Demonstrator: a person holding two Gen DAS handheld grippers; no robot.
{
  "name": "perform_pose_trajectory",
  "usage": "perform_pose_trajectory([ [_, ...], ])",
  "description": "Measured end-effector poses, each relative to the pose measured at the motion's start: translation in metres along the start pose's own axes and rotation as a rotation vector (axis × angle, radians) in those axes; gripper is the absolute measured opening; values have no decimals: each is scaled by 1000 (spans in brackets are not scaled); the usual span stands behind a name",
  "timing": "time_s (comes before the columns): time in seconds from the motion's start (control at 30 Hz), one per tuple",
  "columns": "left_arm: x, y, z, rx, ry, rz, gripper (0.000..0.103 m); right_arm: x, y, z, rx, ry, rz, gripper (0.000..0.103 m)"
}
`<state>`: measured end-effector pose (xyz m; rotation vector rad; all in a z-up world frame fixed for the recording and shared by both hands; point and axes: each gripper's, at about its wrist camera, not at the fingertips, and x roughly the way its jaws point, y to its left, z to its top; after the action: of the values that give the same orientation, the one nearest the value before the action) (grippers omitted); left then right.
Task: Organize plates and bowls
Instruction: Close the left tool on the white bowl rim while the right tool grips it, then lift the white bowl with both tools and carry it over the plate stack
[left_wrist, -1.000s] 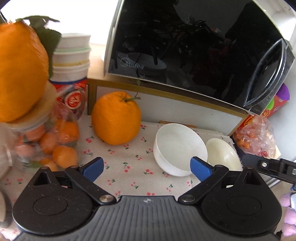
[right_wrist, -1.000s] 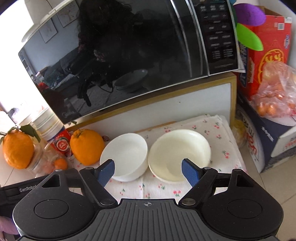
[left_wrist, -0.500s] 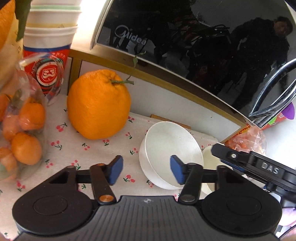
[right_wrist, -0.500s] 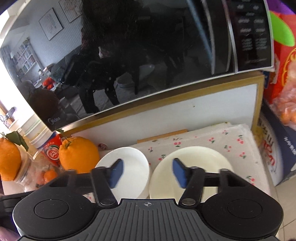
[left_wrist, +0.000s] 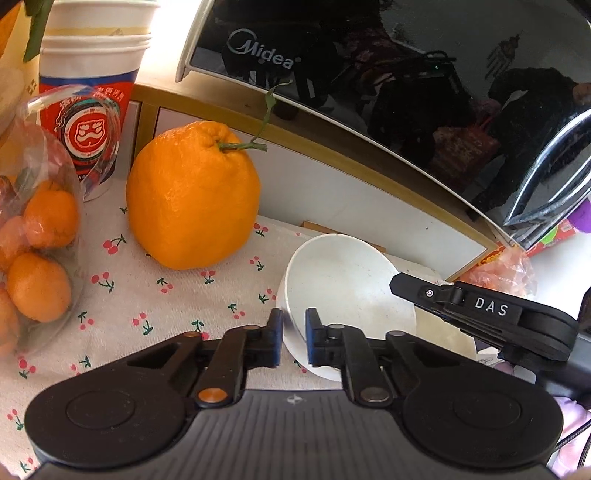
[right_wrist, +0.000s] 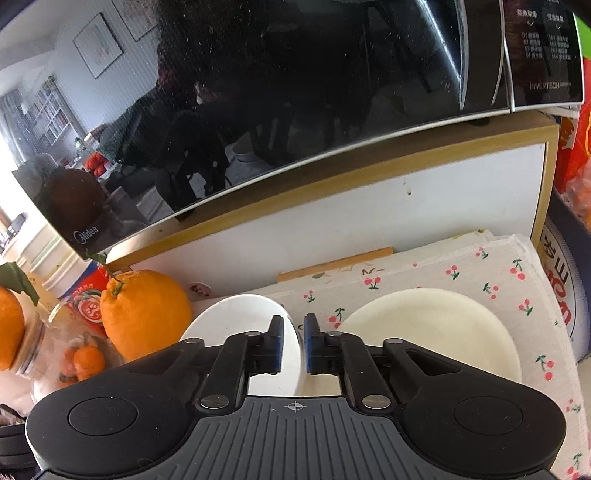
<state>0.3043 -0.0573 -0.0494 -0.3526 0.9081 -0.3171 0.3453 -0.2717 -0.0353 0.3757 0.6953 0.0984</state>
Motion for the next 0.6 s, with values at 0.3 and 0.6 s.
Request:
perform_pose_trajectory([
  [0.3, -31, -4, 2, 69, 6, 37, 9, -20, 14, -7, -3, 21, 4, 7],
  [0.6, -75, 7, -4, 85, 31, 70, 9, -47, 49, -26, 2, 70, 25, 7],
])
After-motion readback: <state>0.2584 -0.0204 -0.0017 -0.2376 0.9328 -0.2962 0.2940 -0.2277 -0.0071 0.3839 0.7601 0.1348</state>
